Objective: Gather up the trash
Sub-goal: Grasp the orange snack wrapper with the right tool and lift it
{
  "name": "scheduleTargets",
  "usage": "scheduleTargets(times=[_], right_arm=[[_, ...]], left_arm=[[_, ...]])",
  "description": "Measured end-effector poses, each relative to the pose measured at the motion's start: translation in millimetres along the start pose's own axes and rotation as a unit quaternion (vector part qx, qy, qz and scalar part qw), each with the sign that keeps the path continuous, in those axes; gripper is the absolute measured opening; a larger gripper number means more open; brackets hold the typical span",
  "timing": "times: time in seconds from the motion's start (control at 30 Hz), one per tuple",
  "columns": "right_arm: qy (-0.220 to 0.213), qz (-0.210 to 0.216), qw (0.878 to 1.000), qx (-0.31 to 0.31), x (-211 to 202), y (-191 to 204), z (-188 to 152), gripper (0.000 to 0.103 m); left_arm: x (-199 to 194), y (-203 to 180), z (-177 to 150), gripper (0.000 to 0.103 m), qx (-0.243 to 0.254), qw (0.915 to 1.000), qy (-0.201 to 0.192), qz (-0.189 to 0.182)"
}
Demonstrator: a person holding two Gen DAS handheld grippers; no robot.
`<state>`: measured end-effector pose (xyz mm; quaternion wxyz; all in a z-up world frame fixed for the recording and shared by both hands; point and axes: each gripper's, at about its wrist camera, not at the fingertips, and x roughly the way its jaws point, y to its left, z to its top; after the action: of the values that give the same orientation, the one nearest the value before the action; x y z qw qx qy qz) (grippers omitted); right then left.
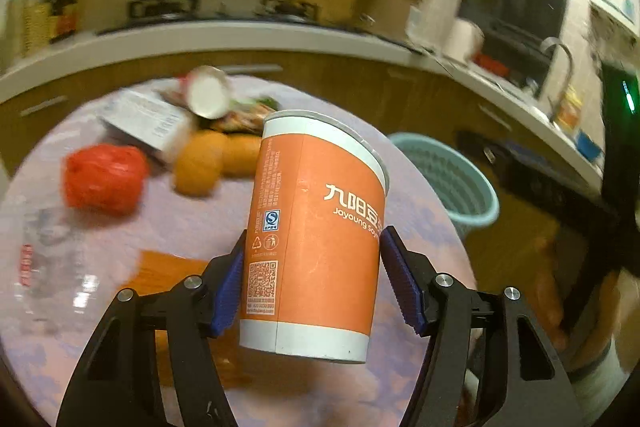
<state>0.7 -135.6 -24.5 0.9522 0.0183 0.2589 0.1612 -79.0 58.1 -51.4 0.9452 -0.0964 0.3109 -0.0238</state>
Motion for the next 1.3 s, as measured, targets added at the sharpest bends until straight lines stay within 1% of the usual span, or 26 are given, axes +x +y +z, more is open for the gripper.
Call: scheduleTargets(times=[0.07, 0.13, 0.23, 0.3, 0.37, 0.4, 0.47, 0.5, 0.63, 0.7, 0.73, 0.77, 0.87, 0.9, 0.93, 0.97, 1.0, 1.03, 1.07, 1.1, 1.2, 1.3], right_arm=[[0.004, 0.016, 1.000, 0.000, -1, 8, -1, 0.080], [0.018, 0.046, 0.999, 0.001, 0, 20, -6, 0.080], [0.057, 0.106, 0.993, -0.002, 2, 49, -22, 0.080], [0.083, 0.144, 0.986, -0.018, 3, 73, -33, 0.080], [0.104, 0.176, 0.978, -0.039, 2, 101, -44, 0.080], [0.118, 0.199, 0.972, -0.050, 1, 117, -49, 0.080], [0.129, 0.221, 0.964, -0.071, -1, 141, -56, 0.080], [0.133, 0.225, 0.961, -0.088, -2, 155, -59, 0.080], [0.147, 0.226, 0.957, -0.112, -2, 187, -67, 0.080], [0.145, 0.217, 0.957, -0.129, 1, 197, -71, 0.080], [0.142, 0.203, 0.958, -0.142, 5, 204, -74, 0.080], [0.150, 0.192, 0.958, -0.152, 10, 209, -76, 0.080], [0.189, 0.193, 0.951, -0.151, 27, 211, -85, 0.080], [0.196, 0.185, 0.951, -0.152, 31, 210, -89, 0.078], [0.186, 0.178, 0.953, -0.158, 30, 210, -91, 0.067], [0.180, 0.174, 0.953, -0.168, 28, 212, -91, 0.061], [0.179, 0.179, 0.953, -0.168, 28, 211, -91, 0.048], [0.182, 0.190, 0.951, -0.159, 27, 209, -89, 0.037], [0.183, 0.194, 0.951, -0.156, 27, 207, -89, 0.032], [0.183, 0.194, 0.951, -0.155, 28, 206, -88, 0.028], [0.177, 0.200, 0.953, -0.143, 27, 196, -83, 0.024], [0.157, 0.194, 0.960, -0.129, 22, 180, -71, 0.023]], left_arm=[[-13, 18, 5, 0.061, -0.027, 0.9992, -0.019, 0.021], [-30, 36, 7, 0.061, -0.049, 0.9969, -0.037, 0.050], [-59, 63, 8, 0.061, -0.081, 0.9911, -0.061, 0.086], [-79, 82, 7, 0.062, -0.099, 0.9855, -0.075, 0.115], [-93, 96, 6, 0.062, -0.116, 0.9809, -0.082, 0.133], [-99, 103, 5, 0.062, -0.123, 0.9787, -0.087, 0.140], [-109, 114, 1, 0.062, -0.137, 0.9745, -0.094, 0.151], [-111, 118, 0, 0.062, -0.142, 0.9732, -0.095, 0.154], [-114, 125, -6, 0.062, -0.150, 0.9714, -0.097, 0.156], [-110, 129, -5, 0.062, -0.154, 0.9716, -0.094, 0.153], [-109, 132, -6, 0.062, -0.157, 0.9720, -0.094, 0.148], [-109, 134, -9, 0.062, -0.157, 0.9723, -0.094, 0.145], [-107, 137, -9, 0.062, -0.155, 0.9731, -0.095, 0.142], [-107, 138, -9, 0.062, -0.155, 0.9732, -0.095, 0.141], [-106, 140, -9, 0.062, -0.157, 0.9730, -0.095, 0.140], [-106, 140, -9, 0.062, -0.158, 0.9730, -0.095, 0.138], [-106, 141, -10, 0.062, -0.158, 0.9732, -0.095, 0.137], [-105, 141, -10, 0.062, -0.159, 0.9734, -0.095, 0.136], [-103, 141, -10, 0.062, -0.158, 0.9737, -0.093, 0.135], [-101, 140, -10, 0.062, -0.156, 0.9742, -0.092, 0.134], [-95, 133, -8, 0.062, -0.149, 0.9762, -0.086, 0.132], [-89, 127, -5, 0.062, -0.146, 0.9780, -0.083, 0.124]])
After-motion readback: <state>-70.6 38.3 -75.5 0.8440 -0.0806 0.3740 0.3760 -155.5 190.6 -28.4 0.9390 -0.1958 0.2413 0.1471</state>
